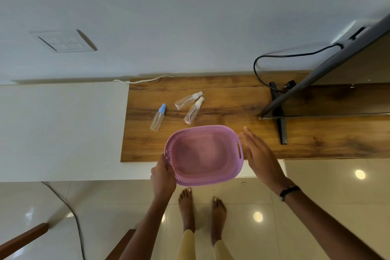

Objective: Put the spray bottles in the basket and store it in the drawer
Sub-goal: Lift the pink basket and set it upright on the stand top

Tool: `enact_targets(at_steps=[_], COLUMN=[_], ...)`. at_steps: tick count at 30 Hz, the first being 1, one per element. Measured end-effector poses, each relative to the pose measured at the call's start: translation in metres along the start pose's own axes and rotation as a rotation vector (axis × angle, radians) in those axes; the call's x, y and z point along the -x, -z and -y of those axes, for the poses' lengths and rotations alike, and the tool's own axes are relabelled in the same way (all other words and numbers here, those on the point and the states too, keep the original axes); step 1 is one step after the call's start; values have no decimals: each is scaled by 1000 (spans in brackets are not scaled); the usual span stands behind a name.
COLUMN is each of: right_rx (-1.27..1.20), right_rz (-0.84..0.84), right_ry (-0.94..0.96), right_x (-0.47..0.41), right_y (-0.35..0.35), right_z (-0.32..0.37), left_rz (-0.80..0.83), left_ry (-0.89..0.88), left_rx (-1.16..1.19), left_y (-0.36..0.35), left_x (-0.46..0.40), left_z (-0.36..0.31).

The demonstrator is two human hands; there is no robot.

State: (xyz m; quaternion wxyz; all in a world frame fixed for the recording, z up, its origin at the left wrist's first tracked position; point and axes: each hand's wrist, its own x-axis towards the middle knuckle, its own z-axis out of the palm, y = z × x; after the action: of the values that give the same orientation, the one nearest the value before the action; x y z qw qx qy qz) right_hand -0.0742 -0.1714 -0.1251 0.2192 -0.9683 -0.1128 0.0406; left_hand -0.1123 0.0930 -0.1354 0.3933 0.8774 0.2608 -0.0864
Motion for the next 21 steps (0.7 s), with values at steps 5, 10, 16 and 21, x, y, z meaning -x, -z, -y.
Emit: enact_targets(at_steps=[5,10,16,21], right_rx=[-364,-345,-357,-370], right_rz=[115,58,38,56], right_ry=[-405,-394,-372,-394], right_x=[6,-3,-17,-24], right_y=[-17,-21,-21,-22], right_z=[19,21,22,20], left_rz=[52,98,147,164], left_ry=[-18,-5,6,5], left_rx=[10,-9,20,22], left_y=[-1,0,3,5], left_x=[-11,-30,-44,-51], left_z=[-6,-3,-5,-9])
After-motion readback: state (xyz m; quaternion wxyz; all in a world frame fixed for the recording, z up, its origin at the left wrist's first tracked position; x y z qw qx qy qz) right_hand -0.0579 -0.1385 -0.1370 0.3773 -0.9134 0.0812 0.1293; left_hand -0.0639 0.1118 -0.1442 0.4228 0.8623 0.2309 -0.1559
